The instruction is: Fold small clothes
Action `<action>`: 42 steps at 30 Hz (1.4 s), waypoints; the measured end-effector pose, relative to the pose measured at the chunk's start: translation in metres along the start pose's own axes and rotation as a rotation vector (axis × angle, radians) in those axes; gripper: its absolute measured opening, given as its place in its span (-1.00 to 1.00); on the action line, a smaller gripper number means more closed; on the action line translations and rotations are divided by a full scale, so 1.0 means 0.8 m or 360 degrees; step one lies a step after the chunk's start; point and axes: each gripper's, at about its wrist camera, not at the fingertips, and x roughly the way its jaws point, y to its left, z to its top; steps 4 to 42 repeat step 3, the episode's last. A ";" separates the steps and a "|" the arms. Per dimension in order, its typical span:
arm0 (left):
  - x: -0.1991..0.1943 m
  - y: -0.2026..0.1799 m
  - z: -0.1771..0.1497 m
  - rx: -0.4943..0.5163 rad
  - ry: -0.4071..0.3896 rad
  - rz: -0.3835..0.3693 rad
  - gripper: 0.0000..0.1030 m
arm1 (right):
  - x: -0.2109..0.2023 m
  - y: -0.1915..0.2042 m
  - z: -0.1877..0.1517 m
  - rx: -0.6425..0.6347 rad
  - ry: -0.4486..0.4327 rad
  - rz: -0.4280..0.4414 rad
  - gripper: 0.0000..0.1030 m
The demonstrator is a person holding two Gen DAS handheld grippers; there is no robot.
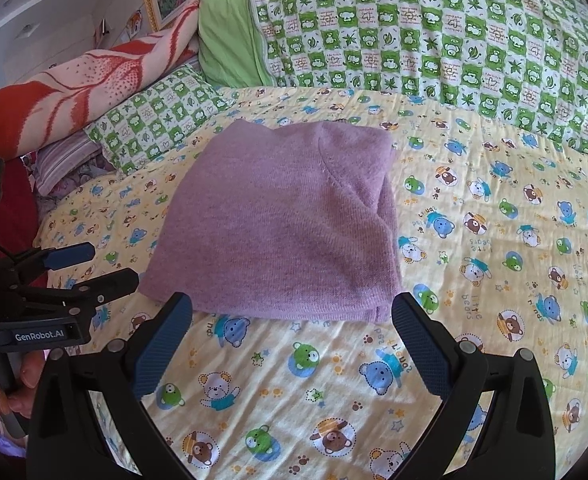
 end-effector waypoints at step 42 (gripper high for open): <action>0.002 0.000 0.001 -0.0012 0.0025 0.0002 0.74 | 0.000 -0.001 0.000 0.0001 -0.0003 0.0002 0.94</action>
